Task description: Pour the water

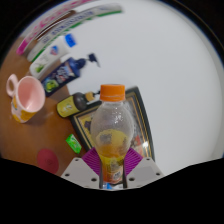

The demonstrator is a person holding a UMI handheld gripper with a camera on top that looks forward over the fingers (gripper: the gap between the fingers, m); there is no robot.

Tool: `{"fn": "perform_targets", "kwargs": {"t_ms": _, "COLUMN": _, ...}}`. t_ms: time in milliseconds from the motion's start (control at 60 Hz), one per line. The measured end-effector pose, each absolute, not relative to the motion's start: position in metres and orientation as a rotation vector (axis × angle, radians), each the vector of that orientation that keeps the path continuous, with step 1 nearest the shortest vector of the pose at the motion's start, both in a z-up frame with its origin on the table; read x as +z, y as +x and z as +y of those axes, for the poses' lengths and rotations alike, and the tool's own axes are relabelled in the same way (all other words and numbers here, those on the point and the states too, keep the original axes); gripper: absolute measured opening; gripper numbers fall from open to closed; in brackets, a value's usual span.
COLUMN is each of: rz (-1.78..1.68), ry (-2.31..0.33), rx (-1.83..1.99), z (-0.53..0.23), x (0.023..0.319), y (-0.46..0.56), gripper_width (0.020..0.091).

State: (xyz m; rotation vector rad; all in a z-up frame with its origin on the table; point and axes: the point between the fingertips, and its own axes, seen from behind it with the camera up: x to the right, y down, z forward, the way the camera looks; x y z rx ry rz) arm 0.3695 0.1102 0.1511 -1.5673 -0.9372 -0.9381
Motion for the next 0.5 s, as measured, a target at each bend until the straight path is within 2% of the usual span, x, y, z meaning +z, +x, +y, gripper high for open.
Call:
{"fn": "perform_targets", "kwargs": {"t_ms": 283, "rz": -1.480, "ry": -1.252, "rx": -1.425, "z": 0.115, "x": 0.114, "y": 0.308, "gripper_width": 0.0255}}
{"fn": "perform_targets", "kwargs": {"t_ms": 500, "rz": -1.586, "ry": -1.206, "rx": -1.526, "z": 0.118, "x": 0.108, "y": 0.304, "gripper_width": 0.0259}}
